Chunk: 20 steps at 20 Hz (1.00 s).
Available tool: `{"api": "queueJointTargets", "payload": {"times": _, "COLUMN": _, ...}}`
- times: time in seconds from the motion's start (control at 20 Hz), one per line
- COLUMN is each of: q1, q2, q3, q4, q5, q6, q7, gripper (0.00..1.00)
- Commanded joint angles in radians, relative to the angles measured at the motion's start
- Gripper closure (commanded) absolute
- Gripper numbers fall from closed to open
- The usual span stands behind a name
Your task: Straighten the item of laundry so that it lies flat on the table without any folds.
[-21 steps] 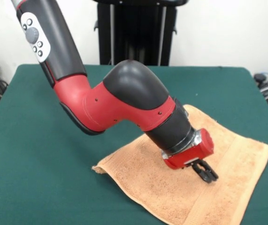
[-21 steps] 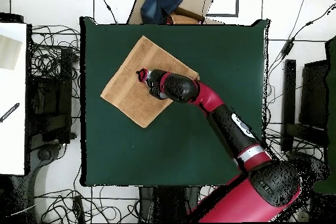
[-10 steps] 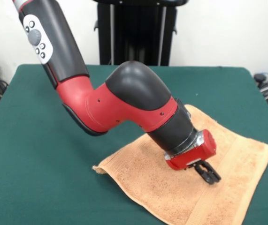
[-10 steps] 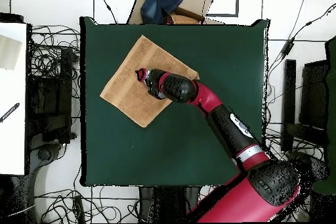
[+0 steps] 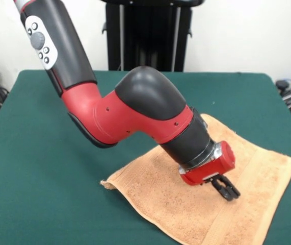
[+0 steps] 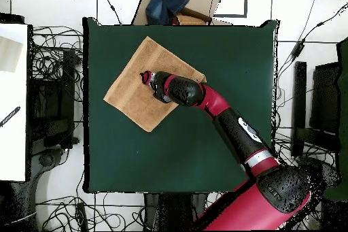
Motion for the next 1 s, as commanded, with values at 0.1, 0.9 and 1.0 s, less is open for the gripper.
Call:
{"api": "queueJointTargets", "payload": {"times": 0.1, "q1": 0.120, "q2": 0.120, "q3": -0.106, "q4": -0.049, "q5": -0.063, "q6": -0.090, "q7": -0.009, "gripper": 1.00}}
{"api": "queueJointTargets", "payload": {"times": 0.9, "q1": 0.208, "q2": 0.091, "q3": -0.148, "q4": -0.049, "q5": -0.011, "q6": -0.183, "q7": 0.068, "gripper": 1.00}}
{"api": "queueJointTargets", "payload": {"times": 1.0, "q1": 0.206, "q2": 0.092, "q3": -0.148, "q4": -0.048, "q5": -0.006, "q6": -0.183, "q7": 0.059, "gripper": 1.00}}
